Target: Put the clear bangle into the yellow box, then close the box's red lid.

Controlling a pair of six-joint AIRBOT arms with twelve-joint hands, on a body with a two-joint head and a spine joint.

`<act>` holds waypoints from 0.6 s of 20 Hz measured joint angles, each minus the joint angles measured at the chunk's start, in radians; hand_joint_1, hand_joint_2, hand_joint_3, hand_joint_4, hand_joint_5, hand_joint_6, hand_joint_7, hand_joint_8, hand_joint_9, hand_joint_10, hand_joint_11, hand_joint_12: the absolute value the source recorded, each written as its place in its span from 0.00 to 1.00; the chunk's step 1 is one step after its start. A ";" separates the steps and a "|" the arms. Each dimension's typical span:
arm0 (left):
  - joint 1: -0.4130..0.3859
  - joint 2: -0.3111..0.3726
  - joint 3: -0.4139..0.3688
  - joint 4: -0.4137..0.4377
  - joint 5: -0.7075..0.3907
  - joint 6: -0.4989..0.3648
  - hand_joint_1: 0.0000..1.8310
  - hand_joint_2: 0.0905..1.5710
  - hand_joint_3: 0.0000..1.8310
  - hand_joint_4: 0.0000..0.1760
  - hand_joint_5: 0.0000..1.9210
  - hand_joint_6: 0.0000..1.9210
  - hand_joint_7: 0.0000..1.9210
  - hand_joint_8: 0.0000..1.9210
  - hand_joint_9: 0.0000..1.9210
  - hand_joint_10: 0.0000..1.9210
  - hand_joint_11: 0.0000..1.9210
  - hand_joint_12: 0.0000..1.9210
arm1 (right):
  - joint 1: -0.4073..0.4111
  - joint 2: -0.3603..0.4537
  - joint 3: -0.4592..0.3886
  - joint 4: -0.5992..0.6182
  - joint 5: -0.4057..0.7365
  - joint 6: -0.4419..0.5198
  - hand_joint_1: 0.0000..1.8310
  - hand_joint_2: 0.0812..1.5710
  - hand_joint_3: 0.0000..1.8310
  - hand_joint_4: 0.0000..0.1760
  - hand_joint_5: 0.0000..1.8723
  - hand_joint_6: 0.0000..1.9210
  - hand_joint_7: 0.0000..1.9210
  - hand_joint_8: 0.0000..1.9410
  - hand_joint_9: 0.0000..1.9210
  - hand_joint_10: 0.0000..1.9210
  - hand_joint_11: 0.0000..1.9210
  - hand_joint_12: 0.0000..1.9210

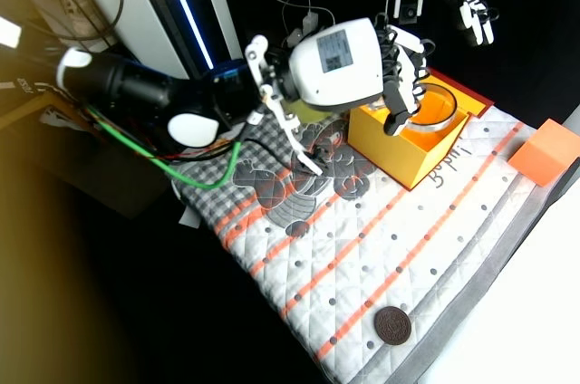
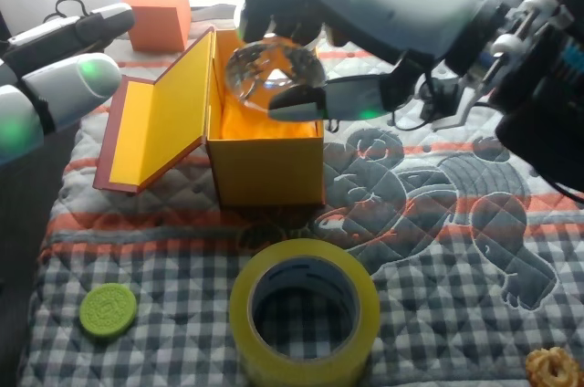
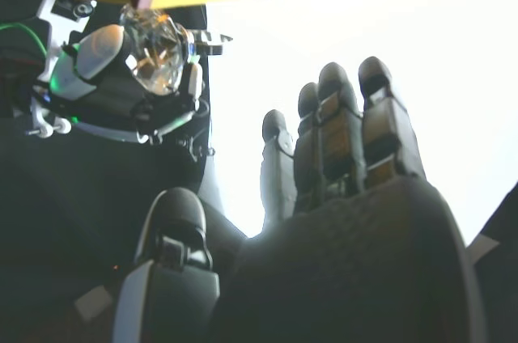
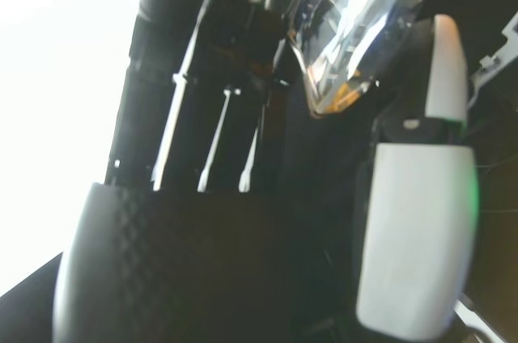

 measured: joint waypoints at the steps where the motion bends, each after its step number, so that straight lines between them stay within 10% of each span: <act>1: 0.000 0.000 0.001 0.000 -0.003 0.000 0.01 0.75 0.00 0.89 0.13 0.00 0.12 0.00 0.12 0.00 0.00 0.13 | 0.000 -0.005 0.002 -0.002 -0.001 0.002 0.69 0.68 0.00 0.00 0.48 0.50 0.62 0.40 0.77 0.00 0.67 0.34; 4: 0.000 0.000 0.004 -0.002 -0.003 -0.002 0.00 0.75 0.00 0.79 0.13 0.00 0.11 0.00 0.10 0.00 0.00 0.09 | 0.000 -0.024 0.019 0.014 -0.024 0.004 0.67 0.69 0.00 0.00 0.49 0.54 0.57 0.44 0.71 0.00 0.52 0.48; 5: 0.000 0.000 0.005 -0.002 -0.003 -0.002 0.00 0.75 0.00 0.76 0.13 0.00 0.11 0.00 0.10 0.00 0.00 0.09 | 0.000 -0.024 0.020 0.014 -0.029 0.004 0.60 0.71 0.00 0.00 0.49 0.55 0.53 0.18 0.63 0.00 0.40 0.51; 6: 0.000 0.000 0.004 -0.003 -0.002 -0.003 0.00 0.75 0.00 0.81 0.12 0.00 0.10 0.00 0.10 0.00 0.00 0.08 | -0.001 -0.024 0.020 0.017 -0.036 0.007 0.57 0.71 0.00 0.23 0.49 0.56 0.53 0.07 0.56 0.00 0.34 0.52; 7: 0.000 0.000 0.005 -0.003 -0.003 -0.006 0.00 0.75 0.00 0.86 0.12 0.00 0.10 0.00 0.09 0.00 0.00 0.07 | -0.001 -0.024 0.020 0.016 -0.037 0.008 0.50 0.66 0.00 0.05 0.39 0.22 0.41 0.01 0.39 0.00 0.15 0.46; 8: 0.000 0.000 0.005 -0.003 -0.003 -0.012 0.01 0.75 0.00 0.83 0.12 0.00 0.10 0.00 0.09 0.00 0.00 0.07 | -0.001 -0.024 0.020 0.016 -0.039 0.012 0.43 0.64 0.00 0.13 0.30 0.07 0.28 0.00 0.27 0.00 0.04 0.43; 10: 0.000 0.000 0.005 -0.002 -0.003 -0.017 0.00 0.75 0.00 0.84 0.12 0.00 0.09 0.00 0.08 0.00 0.00 0.08 | 0.000 -0.024 0.020 0.018 -0.024 0.016 0.30 0.63 0.00 0.29 0.18 0.00 0.16 0.00 0.16 0.00 0.00 0.41; 12: 0.000 -0.001 0.008 -0.005 -0.003 -0.018 0.02 0.75 0.00 0.88 0.12 0.00 0.09 0.00 0.08 0.00 0.00 0.05 | 0.003 -0.024 0.019 0.018 0.002 0.016 0.20 0.65 0.00 0.25 0.09 0.00 0.09 0.00 0.11 0.00 0.00 0.44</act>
